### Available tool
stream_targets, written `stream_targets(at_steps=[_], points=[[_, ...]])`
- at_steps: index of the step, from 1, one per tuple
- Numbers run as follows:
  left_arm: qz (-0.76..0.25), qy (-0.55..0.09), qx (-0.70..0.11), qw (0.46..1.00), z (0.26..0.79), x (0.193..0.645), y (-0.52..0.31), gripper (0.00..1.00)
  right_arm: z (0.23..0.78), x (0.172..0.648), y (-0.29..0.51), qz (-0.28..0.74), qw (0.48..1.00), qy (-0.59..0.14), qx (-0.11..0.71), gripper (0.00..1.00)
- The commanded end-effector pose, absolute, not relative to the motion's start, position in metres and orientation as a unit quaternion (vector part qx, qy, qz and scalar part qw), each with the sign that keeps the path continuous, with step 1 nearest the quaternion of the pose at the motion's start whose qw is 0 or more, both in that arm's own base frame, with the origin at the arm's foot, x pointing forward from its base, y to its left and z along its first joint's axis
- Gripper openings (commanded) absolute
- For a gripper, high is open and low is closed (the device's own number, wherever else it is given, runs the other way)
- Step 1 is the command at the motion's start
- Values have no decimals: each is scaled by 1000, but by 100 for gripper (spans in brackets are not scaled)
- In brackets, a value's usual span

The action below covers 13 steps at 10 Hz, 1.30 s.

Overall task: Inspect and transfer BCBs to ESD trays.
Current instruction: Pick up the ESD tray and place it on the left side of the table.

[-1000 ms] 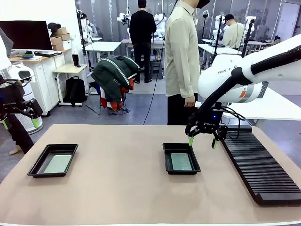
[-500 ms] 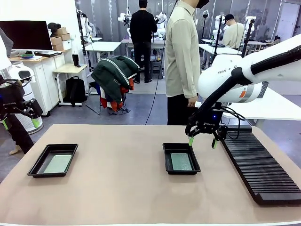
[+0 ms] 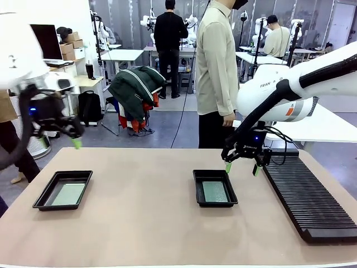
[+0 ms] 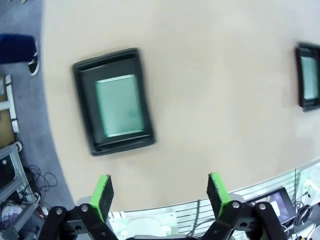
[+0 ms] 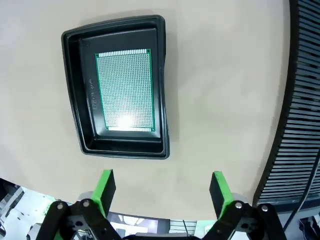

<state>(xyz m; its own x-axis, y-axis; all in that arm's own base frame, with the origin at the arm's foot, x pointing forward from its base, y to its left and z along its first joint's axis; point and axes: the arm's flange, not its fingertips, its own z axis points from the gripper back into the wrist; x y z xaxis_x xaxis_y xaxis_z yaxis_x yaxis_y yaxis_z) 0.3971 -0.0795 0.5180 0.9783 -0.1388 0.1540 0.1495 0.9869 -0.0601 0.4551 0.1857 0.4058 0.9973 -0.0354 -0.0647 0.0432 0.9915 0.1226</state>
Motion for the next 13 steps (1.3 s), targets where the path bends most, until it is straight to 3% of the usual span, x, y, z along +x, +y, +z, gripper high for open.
stream_targets(at_steps=[1,5,10,13], points=[[-94,-61,-46,993,520,400,-133,100,406,455,189,-24,997,32,61,100],[-100,-32,-82,991,482,413,-259,100,406,455,187,-19,997,31,62,100],[-41,-52,-131,989,423,420,-359,100,404,446,110,8,987,12,158,100],[-22,-70,-117,990,403,429,-414,100,396,444,68,41,980,1,194,100]])
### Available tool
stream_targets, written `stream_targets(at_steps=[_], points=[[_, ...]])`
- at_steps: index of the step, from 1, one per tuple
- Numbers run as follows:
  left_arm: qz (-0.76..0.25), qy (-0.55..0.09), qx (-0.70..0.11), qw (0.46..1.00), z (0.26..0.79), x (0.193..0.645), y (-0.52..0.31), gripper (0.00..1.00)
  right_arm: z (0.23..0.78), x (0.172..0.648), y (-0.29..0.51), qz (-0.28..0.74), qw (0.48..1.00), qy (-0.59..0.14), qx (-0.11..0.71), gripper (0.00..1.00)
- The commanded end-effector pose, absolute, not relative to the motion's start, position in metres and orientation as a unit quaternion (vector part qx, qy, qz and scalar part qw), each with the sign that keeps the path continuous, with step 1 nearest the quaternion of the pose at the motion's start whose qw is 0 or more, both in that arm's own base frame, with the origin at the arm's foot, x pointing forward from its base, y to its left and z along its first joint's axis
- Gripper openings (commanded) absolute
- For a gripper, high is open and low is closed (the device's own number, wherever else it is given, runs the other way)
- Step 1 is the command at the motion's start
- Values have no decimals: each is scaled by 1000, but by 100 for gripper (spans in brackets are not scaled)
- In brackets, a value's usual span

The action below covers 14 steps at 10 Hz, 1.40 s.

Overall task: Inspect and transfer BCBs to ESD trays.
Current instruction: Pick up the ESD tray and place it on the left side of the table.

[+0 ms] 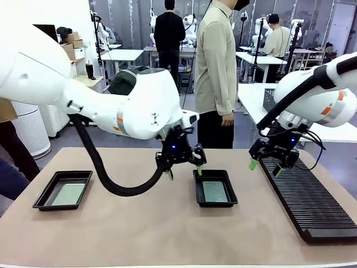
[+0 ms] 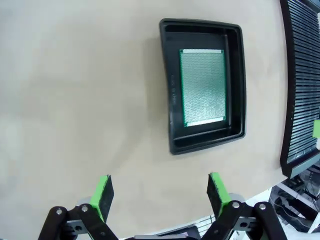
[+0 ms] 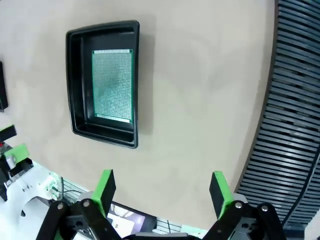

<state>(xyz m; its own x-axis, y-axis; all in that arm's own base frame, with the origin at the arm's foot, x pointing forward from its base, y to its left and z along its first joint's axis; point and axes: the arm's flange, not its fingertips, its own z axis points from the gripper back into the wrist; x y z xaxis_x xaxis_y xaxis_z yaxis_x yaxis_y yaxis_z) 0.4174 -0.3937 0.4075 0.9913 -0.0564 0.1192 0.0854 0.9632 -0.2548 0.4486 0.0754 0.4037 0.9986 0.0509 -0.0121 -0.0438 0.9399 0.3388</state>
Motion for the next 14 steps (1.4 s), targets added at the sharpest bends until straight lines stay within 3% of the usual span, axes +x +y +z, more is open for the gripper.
stream_targets(at_steps=[1,2,6,14], points=[[-19,-77,-104,991,394,433,-434,100,394,443,57,70,975,-1,209,100],[-17,-82,-93,992,388,438,-448,100,404,449,75,24,985,10,172,100],[-8,-82,-50,995,365,455,-487,100,404,449,75,24,985,10,172,100],[11,-70,0,998,327,478,-479,100,404,449,75,24,985,10,172,100]])
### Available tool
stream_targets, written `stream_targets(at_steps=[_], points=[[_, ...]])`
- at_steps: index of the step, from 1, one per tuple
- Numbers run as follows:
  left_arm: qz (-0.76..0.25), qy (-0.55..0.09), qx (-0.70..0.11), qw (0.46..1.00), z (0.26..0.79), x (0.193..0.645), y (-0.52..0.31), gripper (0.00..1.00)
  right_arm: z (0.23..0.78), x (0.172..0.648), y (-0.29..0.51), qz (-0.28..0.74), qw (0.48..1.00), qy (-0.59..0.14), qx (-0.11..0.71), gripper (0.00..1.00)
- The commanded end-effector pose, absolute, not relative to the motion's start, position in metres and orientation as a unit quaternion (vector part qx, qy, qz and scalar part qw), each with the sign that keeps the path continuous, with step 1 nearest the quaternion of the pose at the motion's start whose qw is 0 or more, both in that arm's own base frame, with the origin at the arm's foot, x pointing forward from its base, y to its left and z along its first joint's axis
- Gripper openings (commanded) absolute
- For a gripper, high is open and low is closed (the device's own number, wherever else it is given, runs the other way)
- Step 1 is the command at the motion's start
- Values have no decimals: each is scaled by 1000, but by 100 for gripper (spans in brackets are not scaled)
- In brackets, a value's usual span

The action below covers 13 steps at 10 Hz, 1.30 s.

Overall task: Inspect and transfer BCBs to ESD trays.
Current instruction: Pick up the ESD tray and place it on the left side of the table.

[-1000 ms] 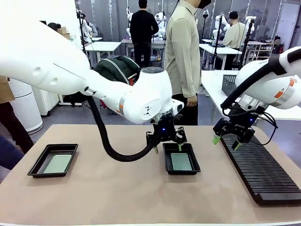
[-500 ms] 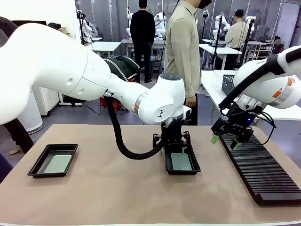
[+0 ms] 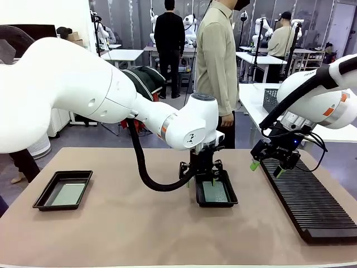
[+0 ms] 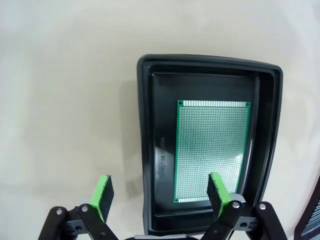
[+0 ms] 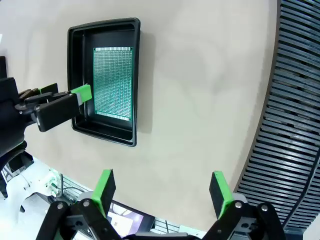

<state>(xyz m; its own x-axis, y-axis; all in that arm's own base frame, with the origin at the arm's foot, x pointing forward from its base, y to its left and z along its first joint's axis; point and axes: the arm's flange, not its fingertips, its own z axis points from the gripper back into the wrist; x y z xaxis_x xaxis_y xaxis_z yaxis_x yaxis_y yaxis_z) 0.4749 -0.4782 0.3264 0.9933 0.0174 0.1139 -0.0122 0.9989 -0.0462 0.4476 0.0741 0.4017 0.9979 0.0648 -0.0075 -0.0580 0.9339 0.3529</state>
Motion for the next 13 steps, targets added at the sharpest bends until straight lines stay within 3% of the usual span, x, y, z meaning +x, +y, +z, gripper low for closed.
stream_targets(at_steps=[1,12,13], points=[[8,-69,-1,998,325,480,-478,100,404,449,75,24,985,10,172,100],[9,-52,-4,999,322,485,-472,100,404,449,75,24,985,10,172,100],[8,-54,-4,999,322,485,-471,93,404,449,75,24,985,10,172,100]])
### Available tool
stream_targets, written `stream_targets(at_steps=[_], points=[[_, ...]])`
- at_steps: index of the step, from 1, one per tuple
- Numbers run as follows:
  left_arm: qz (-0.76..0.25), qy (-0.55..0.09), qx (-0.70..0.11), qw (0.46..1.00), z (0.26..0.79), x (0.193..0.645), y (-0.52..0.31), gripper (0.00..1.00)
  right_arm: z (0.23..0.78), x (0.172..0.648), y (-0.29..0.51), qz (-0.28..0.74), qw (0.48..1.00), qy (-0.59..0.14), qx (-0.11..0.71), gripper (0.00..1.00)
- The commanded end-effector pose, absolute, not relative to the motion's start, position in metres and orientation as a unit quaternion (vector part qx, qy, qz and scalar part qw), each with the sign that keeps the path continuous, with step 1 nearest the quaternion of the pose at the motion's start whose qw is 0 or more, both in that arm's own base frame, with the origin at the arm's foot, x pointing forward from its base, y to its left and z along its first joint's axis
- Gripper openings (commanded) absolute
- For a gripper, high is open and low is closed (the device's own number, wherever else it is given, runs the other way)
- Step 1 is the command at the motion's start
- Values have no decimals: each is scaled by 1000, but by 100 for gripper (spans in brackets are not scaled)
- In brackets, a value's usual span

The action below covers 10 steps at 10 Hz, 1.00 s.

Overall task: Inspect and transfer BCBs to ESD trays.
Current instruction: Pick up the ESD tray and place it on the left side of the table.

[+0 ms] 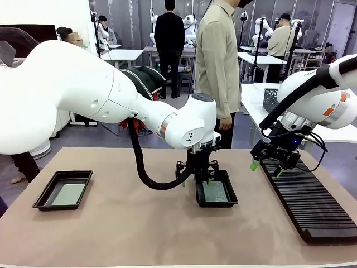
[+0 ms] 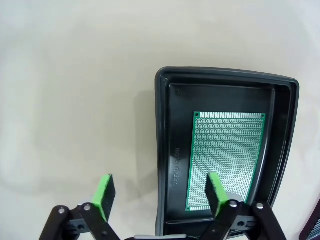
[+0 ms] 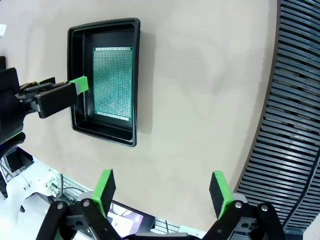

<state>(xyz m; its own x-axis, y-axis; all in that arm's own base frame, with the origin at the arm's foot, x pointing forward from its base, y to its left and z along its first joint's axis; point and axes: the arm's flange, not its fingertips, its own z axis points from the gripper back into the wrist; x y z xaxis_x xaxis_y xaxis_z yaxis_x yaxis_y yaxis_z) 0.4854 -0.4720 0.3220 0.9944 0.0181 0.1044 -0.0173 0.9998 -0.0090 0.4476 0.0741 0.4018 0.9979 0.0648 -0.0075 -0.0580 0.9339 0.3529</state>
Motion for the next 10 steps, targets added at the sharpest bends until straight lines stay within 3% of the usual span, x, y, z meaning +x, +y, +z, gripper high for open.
stream_targets(at_steps=[1,10], points=[[7,-54,-3,998,321,486,-470,90,404,449,75,24,985,10,172,100],[-2,-59,-11,998,322,487,-473,38,404,449,75,24,985,10,172,100]])
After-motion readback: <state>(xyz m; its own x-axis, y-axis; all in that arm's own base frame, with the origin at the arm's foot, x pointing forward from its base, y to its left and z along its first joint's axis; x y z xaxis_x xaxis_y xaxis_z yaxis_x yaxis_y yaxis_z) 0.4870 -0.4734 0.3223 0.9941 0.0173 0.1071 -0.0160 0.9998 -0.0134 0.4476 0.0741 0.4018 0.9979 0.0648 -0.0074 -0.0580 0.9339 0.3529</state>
